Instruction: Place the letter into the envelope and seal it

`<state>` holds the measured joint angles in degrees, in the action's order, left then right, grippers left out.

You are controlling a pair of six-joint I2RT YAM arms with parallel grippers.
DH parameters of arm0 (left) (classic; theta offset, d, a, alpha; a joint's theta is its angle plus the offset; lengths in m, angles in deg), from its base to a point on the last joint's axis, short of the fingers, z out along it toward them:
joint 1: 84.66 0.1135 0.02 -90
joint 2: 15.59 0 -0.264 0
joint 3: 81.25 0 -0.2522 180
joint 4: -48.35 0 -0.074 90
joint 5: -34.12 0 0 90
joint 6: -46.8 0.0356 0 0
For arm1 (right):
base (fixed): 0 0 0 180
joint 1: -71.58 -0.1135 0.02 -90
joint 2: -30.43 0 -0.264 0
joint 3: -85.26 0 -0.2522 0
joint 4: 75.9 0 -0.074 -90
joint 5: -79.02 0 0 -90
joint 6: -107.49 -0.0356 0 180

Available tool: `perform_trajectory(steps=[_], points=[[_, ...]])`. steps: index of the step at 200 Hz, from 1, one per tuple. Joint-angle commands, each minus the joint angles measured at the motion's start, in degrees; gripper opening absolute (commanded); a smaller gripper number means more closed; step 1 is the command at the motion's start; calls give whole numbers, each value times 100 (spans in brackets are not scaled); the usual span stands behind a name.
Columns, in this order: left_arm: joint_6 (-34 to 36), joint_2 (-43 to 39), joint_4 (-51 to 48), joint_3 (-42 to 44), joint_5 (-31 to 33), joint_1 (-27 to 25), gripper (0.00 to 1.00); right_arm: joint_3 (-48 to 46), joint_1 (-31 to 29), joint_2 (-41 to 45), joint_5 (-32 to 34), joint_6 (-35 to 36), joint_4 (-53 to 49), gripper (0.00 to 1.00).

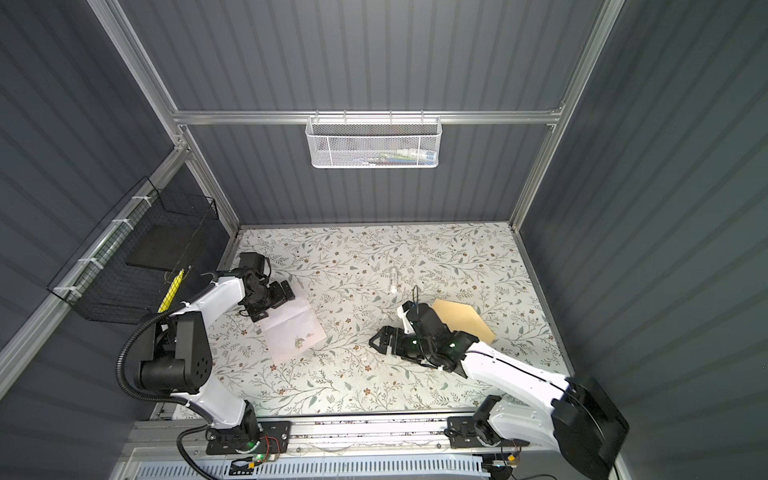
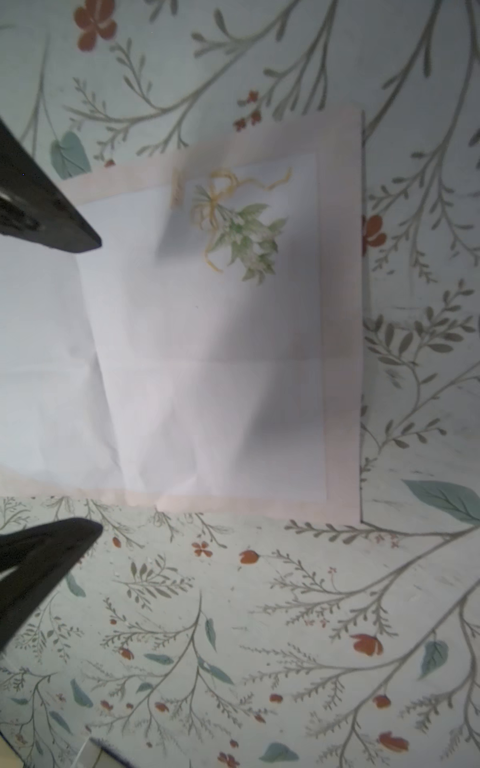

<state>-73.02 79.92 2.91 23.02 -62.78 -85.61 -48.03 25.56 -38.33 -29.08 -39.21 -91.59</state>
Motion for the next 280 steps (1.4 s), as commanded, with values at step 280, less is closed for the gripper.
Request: perform_trajectory(steps=[280], points=[[-5454, -966, 2705, 991, 672, -5150, 99, -2158, 110, 1821, 1409, -1997, 631, 99]])
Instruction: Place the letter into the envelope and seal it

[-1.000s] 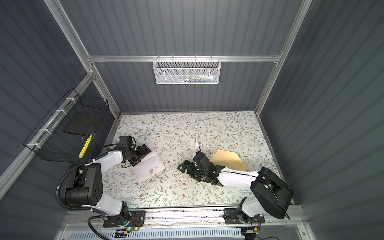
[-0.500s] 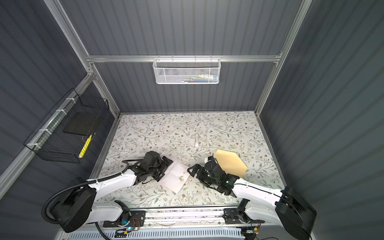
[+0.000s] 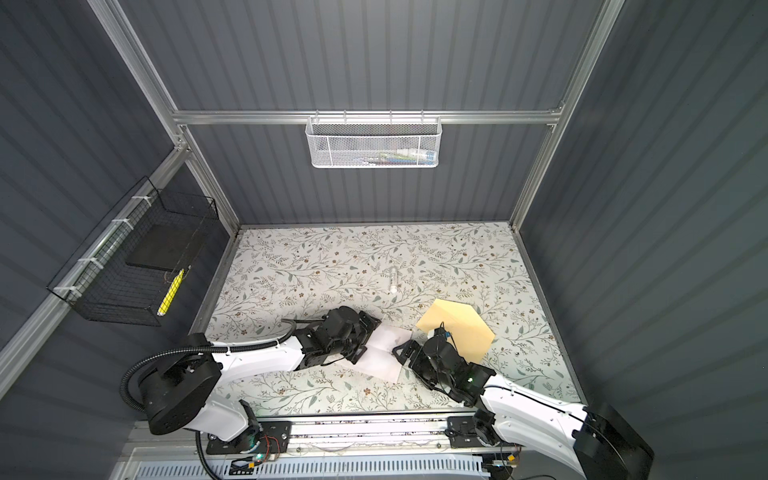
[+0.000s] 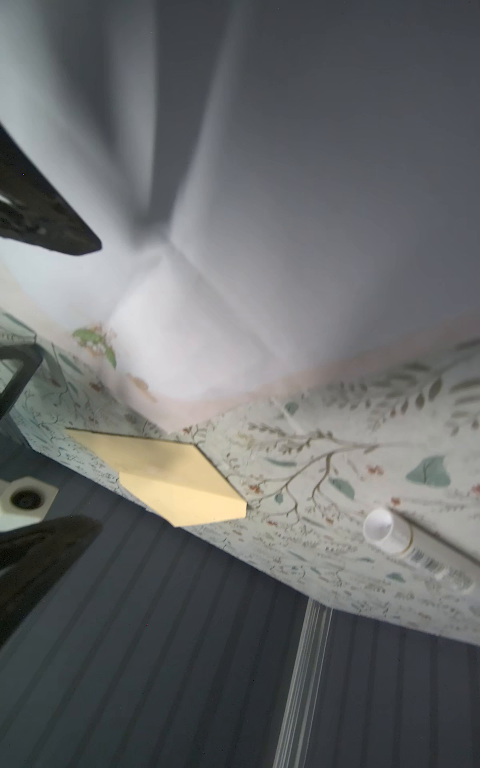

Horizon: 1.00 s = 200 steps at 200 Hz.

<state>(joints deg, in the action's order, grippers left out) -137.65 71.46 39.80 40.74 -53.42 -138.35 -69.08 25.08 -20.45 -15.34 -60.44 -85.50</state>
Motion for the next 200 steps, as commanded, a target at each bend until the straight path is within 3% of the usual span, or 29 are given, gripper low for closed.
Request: perform_trajectory(steps=[1, 41, 76, 94, 128, 200], points=[[1044, -114, -1043, -811, -277, 141, 99, -55, 172, 29, 24, 131, 35, 99], [3041, 245, -2446, -1785, -568, 973, 96, 82, 466, -456, -564, 416, 530, 92], [4338, 828, -2906, -2115, -878, 1435, 79, 190, 466, -904, -680, 437, 700, 90], [4418, 980, -2628, -1839, -1325, 1692, 67, 203, 465, -1067, -682, 419, 834, 90], [4732, 1094, -2708, -1591, -1218, 1698, 51, 233, 455, -1448, -697, 420, 1077, 90], [4955, 1209, -2786, -790, -1024, 1696, 34, 373, 446, -2014, -833, 416, 1746, 91]])
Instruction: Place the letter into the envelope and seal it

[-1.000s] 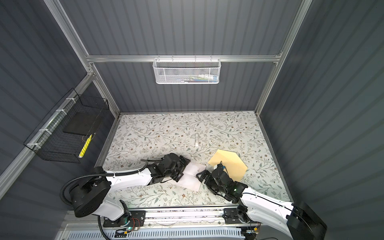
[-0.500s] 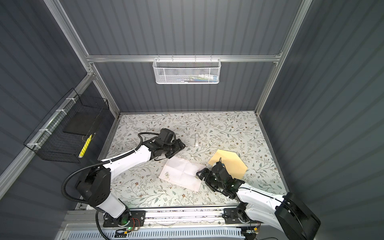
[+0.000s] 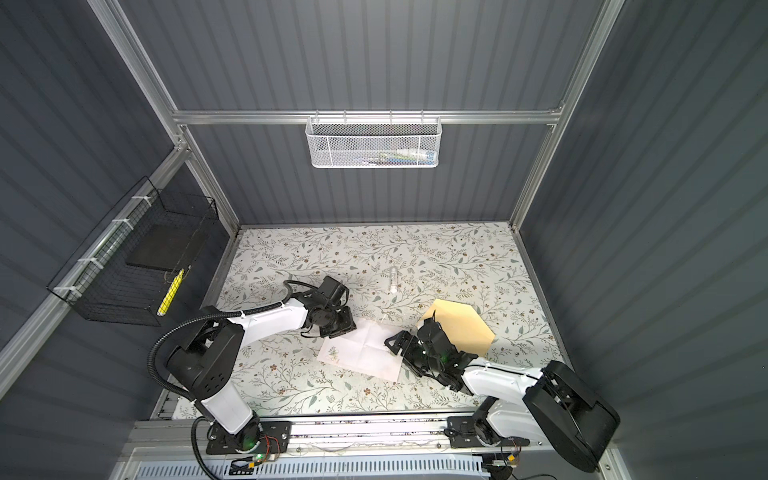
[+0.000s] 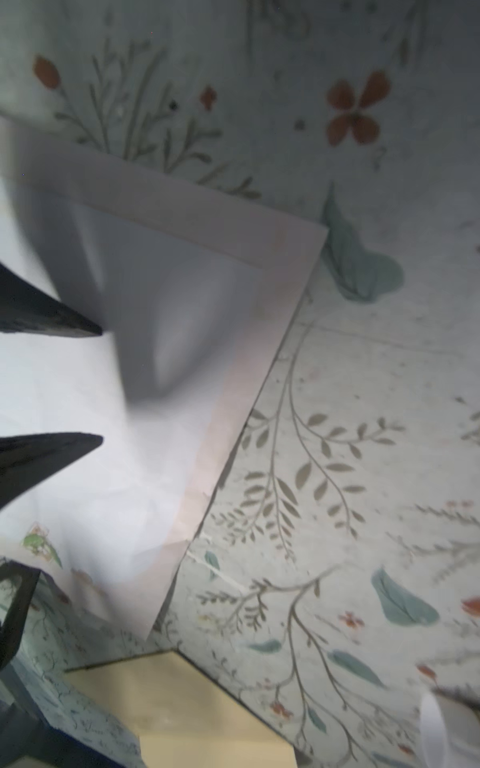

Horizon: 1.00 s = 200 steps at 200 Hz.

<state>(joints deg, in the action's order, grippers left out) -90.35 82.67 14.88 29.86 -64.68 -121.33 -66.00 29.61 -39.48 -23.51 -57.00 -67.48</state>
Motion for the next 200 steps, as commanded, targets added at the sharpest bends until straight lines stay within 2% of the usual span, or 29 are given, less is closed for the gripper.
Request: perform_trajectory(steps=[1, 26, 59, 86, 106, 166, 200], points=[[233, 88, -296, 309, 104, -7, 33, 66, -10, -115, -18, 74, -55, 91], [216, 130, -170, 566, 98, -13, 26, 88, -11, -69, -56, 141, 225, 92], [165, 94, -31, 782, 120, -11, 21, 325, -59, 121, -119, 427, 332, 92], [132, 70, 28, 838, 104, -23, 19, 651, -122, 93, -200, 681, 88, 85], [120, 53, 28, 859, 106, -25, 18, 833, -169, -38, -268, 729, 49, 80], [95, -51, 124, 922, 150, -24, 16, 1262, -355, -627, -502, 857, 398, 76], [102, -79, 184, 943, 133, -25, 15, 1512, -438, -1117, -605, 837, 940, 80]])
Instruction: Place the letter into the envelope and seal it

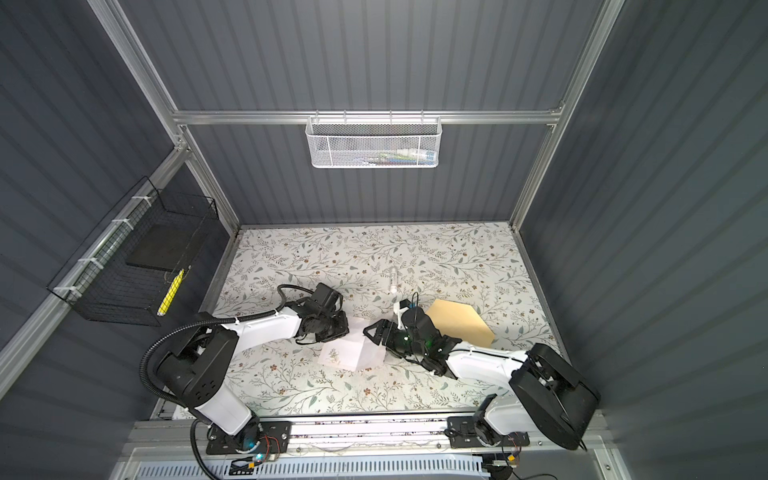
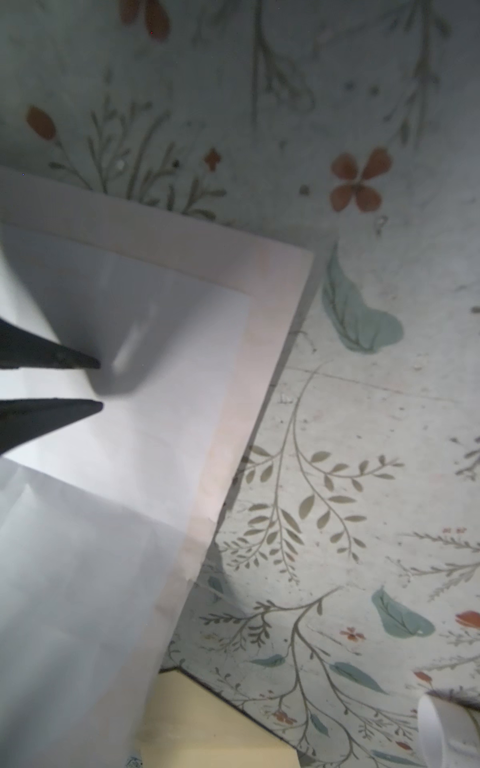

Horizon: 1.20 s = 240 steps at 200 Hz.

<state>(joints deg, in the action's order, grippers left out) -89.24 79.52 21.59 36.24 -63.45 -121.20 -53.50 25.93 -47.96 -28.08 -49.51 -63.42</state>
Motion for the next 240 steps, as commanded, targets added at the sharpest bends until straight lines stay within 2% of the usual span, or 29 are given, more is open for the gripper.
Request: perform_trajectory(steps=[1, 10, 44, 94, 158, 196, 213, 225, 233, 240], points=[[-5, 236, -486, 309, 10, -38, 15, 268, -73, -284, -146, 85, 541, 80], [-1, 236, -450, 318, -12, -36, 15, 349, -84, -418, -372, 83, 644, 81], [10, 271, -332, 358, -68, -36, 14, 616, -117, -946, -552, 17, 1063, 86], [-10, 267, -185, 503, -61, -24, 13, 690, -172, -1535, -410, -52, 1241, 92], [19, 306, -64, 511, -111, -29, 13, 643, -181, -2187, -407, -224, 2108, 98], [78, 168, -371, 368, 201, -20, 15, 567, -190, -2375, -349, -249, 2175, 99], [61, 118, -486, 269, 279, -20, 22, 556, -190, -2465, -346, -211, 2188, 99], [44, 80, -614, 205, 391, -20, 32, 541, -190, -2541, -346, -216, 2264, 99], [35, 24, -752, 136, 514, -15, 48, 526, -203, -2576, -339, -231, 2295, 99], [19, -44, -929, 72, 649, -20, 65, 506, -199, -2619, -322, -227, 2336, 99]])
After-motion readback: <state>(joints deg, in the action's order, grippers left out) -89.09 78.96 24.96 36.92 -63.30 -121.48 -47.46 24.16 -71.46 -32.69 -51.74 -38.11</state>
